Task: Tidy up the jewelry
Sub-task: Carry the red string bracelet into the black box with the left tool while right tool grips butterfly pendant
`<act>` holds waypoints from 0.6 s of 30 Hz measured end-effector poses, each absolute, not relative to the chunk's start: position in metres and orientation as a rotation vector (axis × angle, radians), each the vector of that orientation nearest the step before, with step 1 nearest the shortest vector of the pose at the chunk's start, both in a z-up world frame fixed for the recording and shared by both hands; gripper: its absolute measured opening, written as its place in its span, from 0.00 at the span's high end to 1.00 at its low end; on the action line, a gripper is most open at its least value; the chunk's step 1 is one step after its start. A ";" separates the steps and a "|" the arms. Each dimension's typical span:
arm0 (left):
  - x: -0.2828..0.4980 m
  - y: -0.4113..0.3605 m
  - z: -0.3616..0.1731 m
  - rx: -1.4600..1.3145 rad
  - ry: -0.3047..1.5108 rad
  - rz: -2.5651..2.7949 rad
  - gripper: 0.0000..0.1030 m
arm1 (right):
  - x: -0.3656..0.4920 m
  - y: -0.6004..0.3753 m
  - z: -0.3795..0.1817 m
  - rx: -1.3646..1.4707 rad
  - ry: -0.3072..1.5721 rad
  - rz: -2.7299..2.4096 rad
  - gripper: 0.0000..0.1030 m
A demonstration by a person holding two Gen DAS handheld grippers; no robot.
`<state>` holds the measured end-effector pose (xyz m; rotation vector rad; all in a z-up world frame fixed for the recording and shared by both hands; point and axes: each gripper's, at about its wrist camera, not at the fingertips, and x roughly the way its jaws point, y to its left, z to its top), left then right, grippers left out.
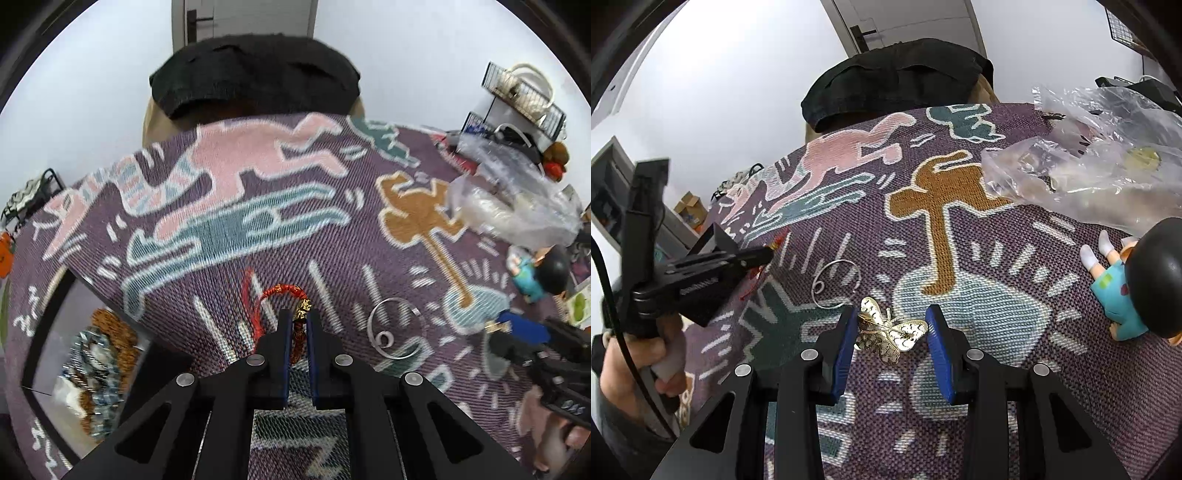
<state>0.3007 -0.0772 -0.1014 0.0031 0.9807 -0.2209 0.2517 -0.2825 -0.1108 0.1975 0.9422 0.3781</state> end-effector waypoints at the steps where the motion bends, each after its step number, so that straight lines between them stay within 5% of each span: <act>1: 0.298 -0.077 -0.094 0.004 0.967 -0.225 0.93 | 0.251 -0.280 -0.109 0.198 0.940 0.382 0.63; 18: 0.265 -0.012 -0.015 -0.027 0.823 -0.157 0.93 | 0.243 -0.239 -0.073 0.178 0.875 0.447 0.62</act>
